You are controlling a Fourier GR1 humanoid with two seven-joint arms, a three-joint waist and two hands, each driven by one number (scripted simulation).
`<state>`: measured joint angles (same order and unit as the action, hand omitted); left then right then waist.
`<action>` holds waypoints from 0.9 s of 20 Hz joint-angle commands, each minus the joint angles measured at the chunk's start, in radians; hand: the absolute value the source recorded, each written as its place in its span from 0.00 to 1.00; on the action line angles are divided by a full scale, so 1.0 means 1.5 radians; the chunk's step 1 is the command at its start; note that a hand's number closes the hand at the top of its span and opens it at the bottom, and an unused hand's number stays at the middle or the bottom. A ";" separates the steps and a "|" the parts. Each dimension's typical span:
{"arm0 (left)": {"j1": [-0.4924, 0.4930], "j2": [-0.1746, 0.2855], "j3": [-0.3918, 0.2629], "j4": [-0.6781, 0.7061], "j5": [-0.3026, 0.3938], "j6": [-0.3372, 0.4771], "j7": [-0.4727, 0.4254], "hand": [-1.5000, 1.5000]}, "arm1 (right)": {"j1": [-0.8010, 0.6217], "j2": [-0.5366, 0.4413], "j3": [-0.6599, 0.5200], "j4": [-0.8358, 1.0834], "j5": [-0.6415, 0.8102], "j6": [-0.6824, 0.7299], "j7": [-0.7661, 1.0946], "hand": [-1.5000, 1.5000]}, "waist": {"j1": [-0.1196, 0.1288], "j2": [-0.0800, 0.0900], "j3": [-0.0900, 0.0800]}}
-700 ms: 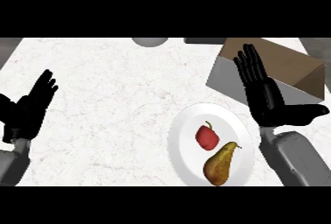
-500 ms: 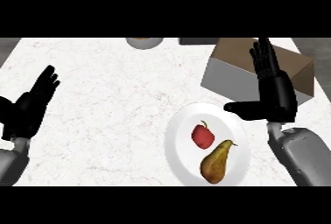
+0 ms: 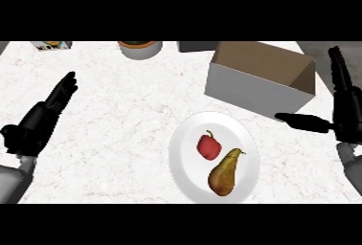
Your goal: Pick the bell pepper from the plate and place it in the cardboard box
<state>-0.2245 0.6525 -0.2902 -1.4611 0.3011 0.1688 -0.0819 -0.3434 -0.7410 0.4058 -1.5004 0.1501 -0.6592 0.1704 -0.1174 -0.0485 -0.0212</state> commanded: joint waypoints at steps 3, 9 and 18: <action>0.004 0.005 -0.019 -0.029 -0.017 -0.017 -0.017 0.50 | 0.022 -0.097 0.104 -0.076 0.185 0.031 0.163 0.00 | 0.022 0.006 0.003; -0.008 -0.012 -0.033 -0.022 -0.029 -0.019 -0.028 0.50 | -0.028 -0.127 0.178 -0.149 0.260 0.217 0.385 0.00 | 0.044 0.017 0.001; -0.031 -0.016 -0.043 -0.033 -0.031 -0.041 -0.023 0.50 | -0.134 -0.019 0.293 -0.245 0.254 0.528 0.732 0.00 | 0.095 0.027 0.004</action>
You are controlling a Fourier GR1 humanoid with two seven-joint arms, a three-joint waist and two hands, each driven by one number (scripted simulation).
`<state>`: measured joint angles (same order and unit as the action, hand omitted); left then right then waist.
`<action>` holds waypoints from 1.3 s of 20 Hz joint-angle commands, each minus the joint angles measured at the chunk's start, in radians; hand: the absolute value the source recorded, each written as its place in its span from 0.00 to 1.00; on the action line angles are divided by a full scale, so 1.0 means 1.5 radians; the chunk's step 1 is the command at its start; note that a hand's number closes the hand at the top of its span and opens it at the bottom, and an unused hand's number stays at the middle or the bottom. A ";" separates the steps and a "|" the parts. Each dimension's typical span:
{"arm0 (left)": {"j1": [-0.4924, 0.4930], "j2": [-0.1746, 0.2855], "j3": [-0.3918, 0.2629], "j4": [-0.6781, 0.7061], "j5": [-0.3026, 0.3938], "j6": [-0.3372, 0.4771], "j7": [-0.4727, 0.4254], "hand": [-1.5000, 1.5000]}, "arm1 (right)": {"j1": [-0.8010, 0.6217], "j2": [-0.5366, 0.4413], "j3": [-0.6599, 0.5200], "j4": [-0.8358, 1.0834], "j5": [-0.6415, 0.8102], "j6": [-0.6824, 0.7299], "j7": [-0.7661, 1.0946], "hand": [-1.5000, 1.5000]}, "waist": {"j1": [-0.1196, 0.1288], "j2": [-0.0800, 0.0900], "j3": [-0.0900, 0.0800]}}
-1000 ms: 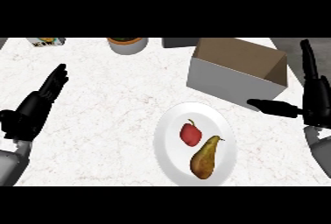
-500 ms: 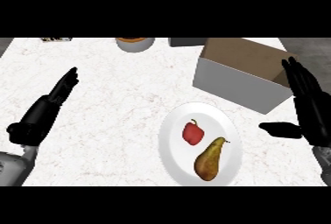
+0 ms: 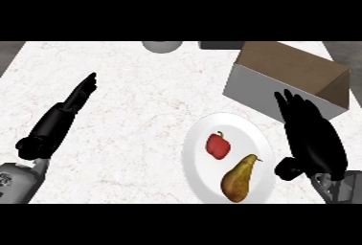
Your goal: Pick the bell pepper from the plate and place it in the cardboard box
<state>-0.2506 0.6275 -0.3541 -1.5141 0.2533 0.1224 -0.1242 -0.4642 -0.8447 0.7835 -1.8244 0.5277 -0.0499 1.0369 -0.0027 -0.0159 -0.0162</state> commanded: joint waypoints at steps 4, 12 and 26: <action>-0.019 -0.008 -0.002 0.004 -0.002 -0.012 0.000 0.50 | -0.089 0.146 0.064 0.019 -0.006 0.187 0.268 0.00 | 0.026 0.007 0.003; -0.031 -0.033 -0.012 0.028 -0.018 -0.004 -0.003 0.50 | -0.144 0.281 0.041 0.152 -0.032 0.240 0.300 0.00 | 0.007 0.007 0.004; 0.007 -0.045 -0.004 0.023 -0.033 0.011 -0.019 0.50 | -0.190 0.459 -0.008 0.370 0.105 0.268 0.300 0.00 | -0.004 0.002 0.008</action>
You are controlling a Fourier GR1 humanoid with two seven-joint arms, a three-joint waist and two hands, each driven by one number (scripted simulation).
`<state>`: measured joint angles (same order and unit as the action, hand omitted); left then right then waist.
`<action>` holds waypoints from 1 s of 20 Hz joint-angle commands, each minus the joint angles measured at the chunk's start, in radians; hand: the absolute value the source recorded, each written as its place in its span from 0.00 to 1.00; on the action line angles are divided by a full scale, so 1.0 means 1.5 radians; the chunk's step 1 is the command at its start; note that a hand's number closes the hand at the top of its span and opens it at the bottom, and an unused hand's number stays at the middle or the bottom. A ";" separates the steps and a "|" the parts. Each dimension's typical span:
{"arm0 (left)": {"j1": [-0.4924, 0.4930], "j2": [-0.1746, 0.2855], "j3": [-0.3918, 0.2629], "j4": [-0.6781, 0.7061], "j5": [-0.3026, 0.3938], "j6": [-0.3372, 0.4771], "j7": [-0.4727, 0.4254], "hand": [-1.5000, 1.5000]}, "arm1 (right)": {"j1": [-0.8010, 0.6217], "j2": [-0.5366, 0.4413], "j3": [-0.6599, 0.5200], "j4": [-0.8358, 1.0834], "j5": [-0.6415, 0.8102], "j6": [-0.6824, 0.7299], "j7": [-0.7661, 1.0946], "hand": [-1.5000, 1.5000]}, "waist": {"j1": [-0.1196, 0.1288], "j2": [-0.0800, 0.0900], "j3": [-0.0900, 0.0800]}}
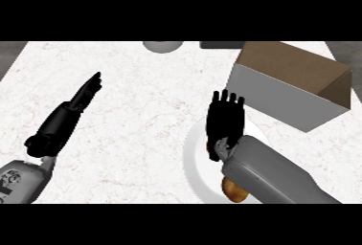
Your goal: Pick the bell pepper from the plate and place it in the cardboard box
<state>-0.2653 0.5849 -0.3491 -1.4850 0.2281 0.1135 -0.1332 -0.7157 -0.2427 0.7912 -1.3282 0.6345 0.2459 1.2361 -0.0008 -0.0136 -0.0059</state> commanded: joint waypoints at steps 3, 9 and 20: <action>-0.013 0.006 0.020 0.004 0.001 -0.004 0.011 0.50 | -0.007 0.092 -0.012 0.070 0.058 0.084 0.167 0.00 | -0.011 0.002 0.002; -0.008 -0.001 0.012 -0.007 -0.011 -0.001 0.023 0.50 | -0.007 0.124 -0.055 0.115 0.105 0.109 0.167 0.00 | -0.013 0.001 0.002; -0.016 -0.023 0.022 0.000 -0.016 -0.017 0.024 0.50 | 0.069 0.160 -0.085 0.077 0.170 0.117 0.160 0.00 | -0.013 0.005 0.003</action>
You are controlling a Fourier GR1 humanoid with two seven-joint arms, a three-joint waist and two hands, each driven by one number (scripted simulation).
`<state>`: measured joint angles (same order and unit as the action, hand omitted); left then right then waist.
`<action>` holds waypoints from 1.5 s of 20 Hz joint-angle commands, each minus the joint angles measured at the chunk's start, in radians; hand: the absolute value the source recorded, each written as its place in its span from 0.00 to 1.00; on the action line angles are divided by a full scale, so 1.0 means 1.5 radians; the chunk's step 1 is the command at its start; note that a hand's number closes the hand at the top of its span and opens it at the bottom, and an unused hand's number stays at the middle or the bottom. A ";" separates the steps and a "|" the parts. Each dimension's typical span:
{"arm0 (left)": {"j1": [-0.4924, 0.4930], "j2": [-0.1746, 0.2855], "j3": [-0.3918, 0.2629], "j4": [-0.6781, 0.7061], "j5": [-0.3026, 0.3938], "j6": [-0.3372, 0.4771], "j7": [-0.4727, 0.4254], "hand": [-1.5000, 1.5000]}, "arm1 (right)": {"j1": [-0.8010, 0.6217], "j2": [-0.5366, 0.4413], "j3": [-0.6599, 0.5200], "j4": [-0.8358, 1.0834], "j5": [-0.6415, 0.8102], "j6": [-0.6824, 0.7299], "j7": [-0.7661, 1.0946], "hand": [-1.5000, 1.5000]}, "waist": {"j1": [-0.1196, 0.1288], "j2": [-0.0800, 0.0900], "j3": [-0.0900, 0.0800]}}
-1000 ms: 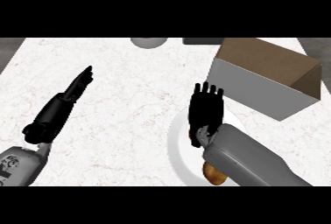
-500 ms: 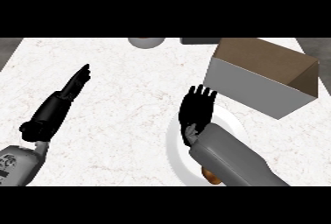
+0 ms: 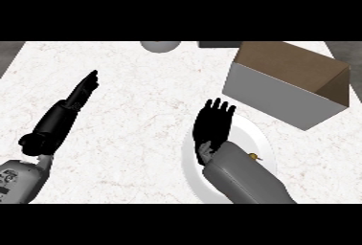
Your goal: Pick the bell pepper from the plate and place it in the cardboard box
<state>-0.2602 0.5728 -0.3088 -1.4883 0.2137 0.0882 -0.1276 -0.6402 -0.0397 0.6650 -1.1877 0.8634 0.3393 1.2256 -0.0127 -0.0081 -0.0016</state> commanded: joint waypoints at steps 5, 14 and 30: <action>-0.003 -0.014 0.005 0.006 -0.010 -0.003 0.014 0.50 | 0.043 0.025 -0.022 0.013 0.054 0.061 0.160 0.00 | -0.001 0.002 0.000; 0.022 -0.015 0.026 0.021 -0.015 -0.029 -0.036 0.50 | 0.116 0.026 -0.031 -0.044 0.085 0.065 0.159 0.00 | 0.004 0.003 0.000; -0.010 -0.055 0.025 0.000 -0.049 -0.044 0.011 0.50 | 0.070 0.026 0.045 -0.097 0.092 0.034 -0.345 1.00 | 0.039 0.011 0.003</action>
<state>-0.2623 0.5024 -0.2590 -1.4828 0.1461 0.0250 -0.1185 -0.4959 -0.0177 0.6602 -1.2892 1.0919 0.4121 0.8987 0.0162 -0.0024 -0.0005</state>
